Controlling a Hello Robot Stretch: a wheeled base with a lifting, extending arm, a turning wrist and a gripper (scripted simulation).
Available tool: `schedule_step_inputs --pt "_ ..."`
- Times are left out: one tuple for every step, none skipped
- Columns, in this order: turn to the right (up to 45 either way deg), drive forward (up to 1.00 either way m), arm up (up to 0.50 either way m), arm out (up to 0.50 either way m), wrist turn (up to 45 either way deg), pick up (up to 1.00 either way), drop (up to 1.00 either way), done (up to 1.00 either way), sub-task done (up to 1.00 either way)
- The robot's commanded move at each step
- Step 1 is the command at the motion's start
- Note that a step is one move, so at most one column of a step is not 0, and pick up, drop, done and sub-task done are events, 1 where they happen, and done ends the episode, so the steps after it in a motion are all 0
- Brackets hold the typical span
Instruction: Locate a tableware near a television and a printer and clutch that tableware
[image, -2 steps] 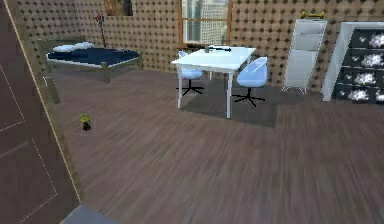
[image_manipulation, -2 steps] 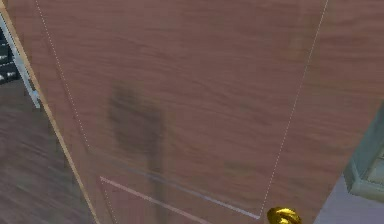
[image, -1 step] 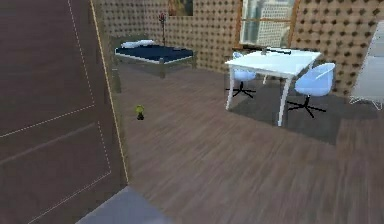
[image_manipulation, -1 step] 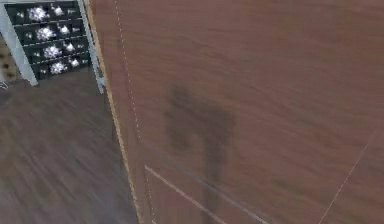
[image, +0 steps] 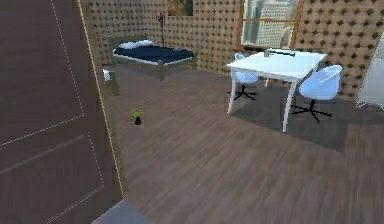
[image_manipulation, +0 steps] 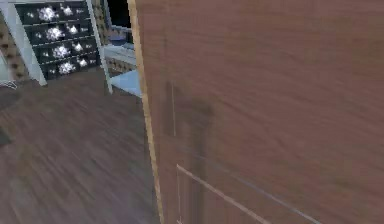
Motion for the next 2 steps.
schedule_step_inputs --pt "45.0 0.0 0.0 0.0 0.0 0.0 0.0 0.0 0.0" --pt "0.0 0.9 0.0 0.0 0.0 0.0 0.0 0.0 0.0"
